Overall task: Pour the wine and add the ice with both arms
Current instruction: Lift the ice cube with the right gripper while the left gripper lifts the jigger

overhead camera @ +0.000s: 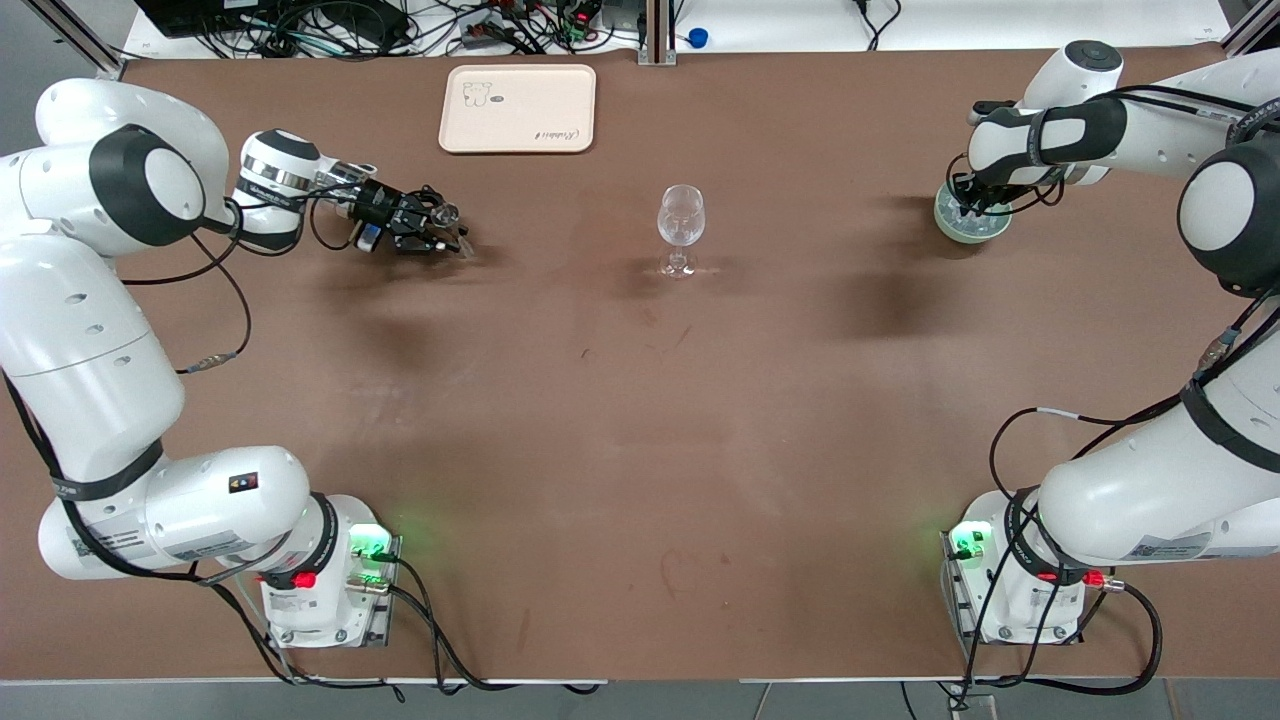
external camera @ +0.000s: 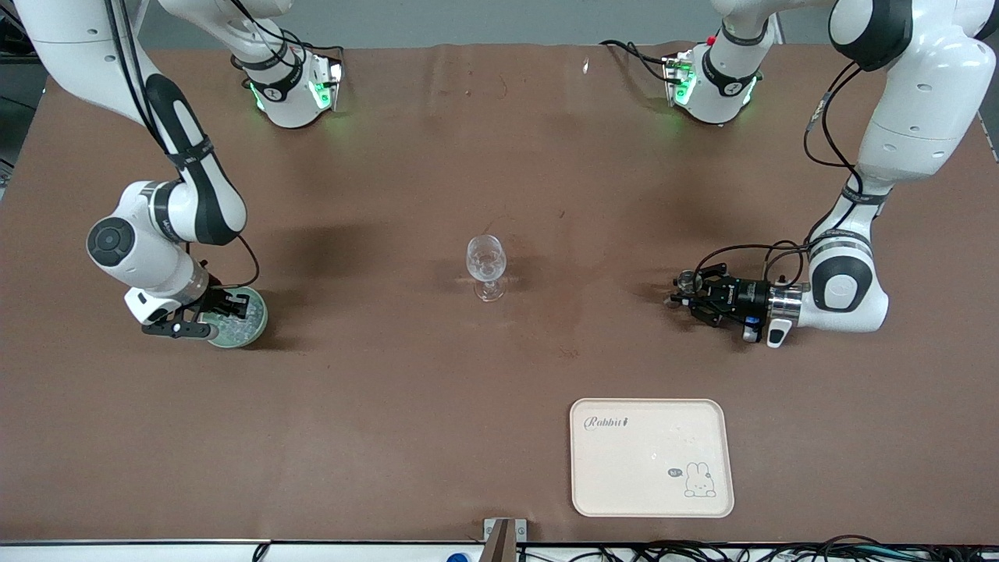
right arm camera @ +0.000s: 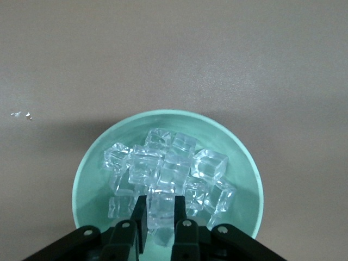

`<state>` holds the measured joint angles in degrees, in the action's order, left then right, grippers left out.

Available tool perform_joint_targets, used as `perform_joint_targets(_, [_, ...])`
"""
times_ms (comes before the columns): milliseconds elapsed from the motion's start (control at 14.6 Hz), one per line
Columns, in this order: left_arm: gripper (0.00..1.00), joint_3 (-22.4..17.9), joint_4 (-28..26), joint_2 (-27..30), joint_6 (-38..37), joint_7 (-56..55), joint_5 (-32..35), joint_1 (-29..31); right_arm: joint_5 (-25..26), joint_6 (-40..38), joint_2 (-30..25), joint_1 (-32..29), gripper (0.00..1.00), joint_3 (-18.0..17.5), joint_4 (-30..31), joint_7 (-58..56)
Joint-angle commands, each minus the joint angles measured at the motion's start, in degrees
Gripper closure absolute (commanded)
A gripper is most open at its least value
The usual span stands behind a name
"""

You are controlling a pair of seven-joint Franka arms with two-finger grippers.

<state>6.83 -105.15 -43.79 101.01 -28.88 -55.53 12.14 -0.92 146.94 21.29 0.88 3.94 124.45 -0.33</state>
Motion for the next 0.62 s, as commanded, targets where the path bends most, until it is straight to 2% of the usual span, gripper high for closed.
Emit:
perform_joint_targets(0, [0.89, 0.4, 0.1, 0.3, 0.4, 0.8, -1.3, 0.2, -0.7, -0.2, -1.8, 0.4, 0.95, 0.0, 0.9, 0.7])
perform_joint_targets(137, [0.99, 0.6, 0.3, 0.5, 0.4, 0.3, -1.4, 0.2, -0.6, -5.0, -5.5, 0.5, 0.95, 0.0, -0.4, 0.8])
perform_joint_targets(274, [0.99, 2.0, 1.2, 0.9, 0.4, -0.2, -1.5, 0.3, -0.6, -14.7, -9.8, 0.6, 0.96, 0.0, -4.1, 1.6])
perform_joint_targets(548, [0.99, 4.5, 3.1, 1.1, 0.5, -2.6, -3.8, 0.2, -0.2, -37.7, -14.8, 0.4, 0.96, 0.2, -18.9, 1.3])
